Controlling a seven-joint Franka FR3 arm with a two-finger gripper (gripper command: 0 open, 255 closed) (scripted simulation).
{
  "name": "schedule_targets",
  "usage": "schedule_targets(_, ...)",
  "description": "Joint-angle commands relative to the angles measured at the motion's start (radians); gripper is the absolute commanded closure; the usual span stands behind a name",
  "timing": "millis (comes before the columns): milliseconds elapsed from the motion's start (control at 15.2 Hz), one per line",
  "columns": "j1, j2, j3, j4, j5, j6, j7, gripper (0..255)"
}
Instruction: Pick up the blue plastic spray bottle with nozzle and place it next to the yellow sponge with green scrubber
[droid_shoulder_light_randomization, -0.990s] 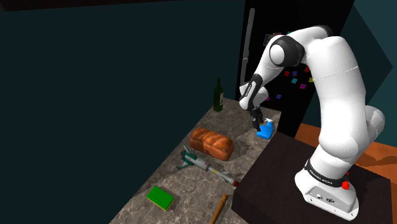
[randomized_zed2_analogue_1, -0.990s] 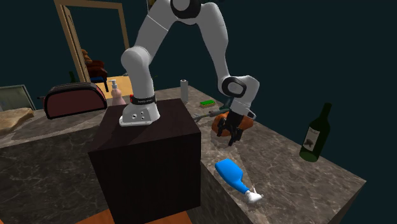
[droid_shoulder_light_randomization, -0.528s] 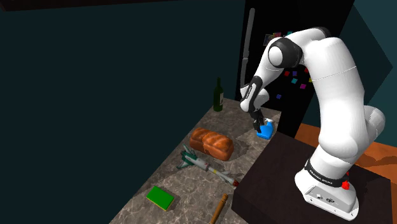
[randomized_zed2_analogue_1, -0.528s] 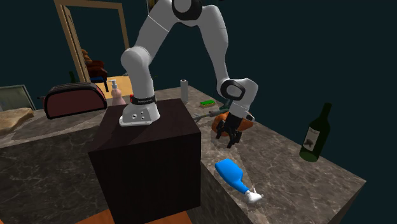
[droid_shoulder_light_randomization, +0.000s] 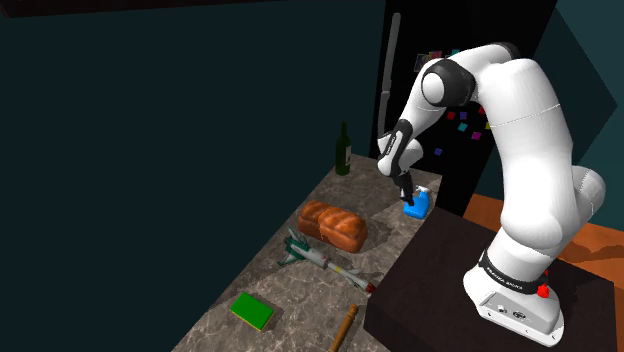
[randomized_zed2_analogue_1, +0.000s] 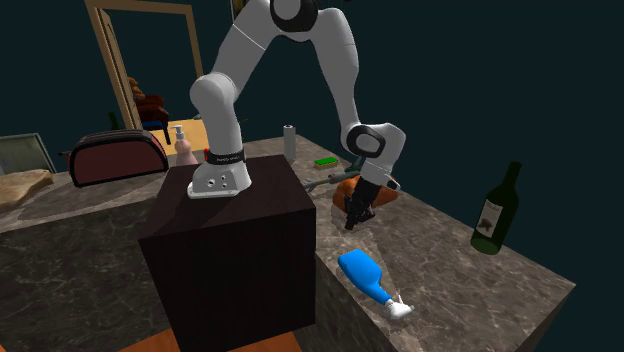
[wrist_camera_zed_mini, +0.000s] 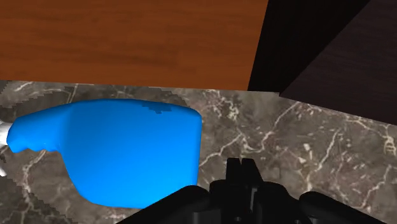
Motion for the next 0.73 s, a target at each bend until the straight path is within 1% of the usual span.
schedule_targets(0, 0.0, 0.0, 0.0, 0.0, 0.0, 0.0, 0.0, 255)
schedule_targets(198, 0.0, 0.0, 0.0, 0.0, 0.0, 0.0, 0.0, 255)
schedule_targets(264, 0.0, 0.0, 0.0, 0.0, 0.0, 0.0, 0.0, 0)
schedule_targets(330, -0.032, -0.015, 0.001, -0.035, -0.031, 0.058, -0.085, 0)
schedule_targets(462, -0.113, -0.032, 0.013, -0.083, -0.087, 0.165, -0.265, 0)
schedule_targets(528, -0.162, -0.034, 0.024, -0.096, -0.112, 0.214, -0.361, 0)
schedule_targets(660, -0.276, -0.025, 0.064, -0.098, -0.15, 0.295, -0.565, 0)
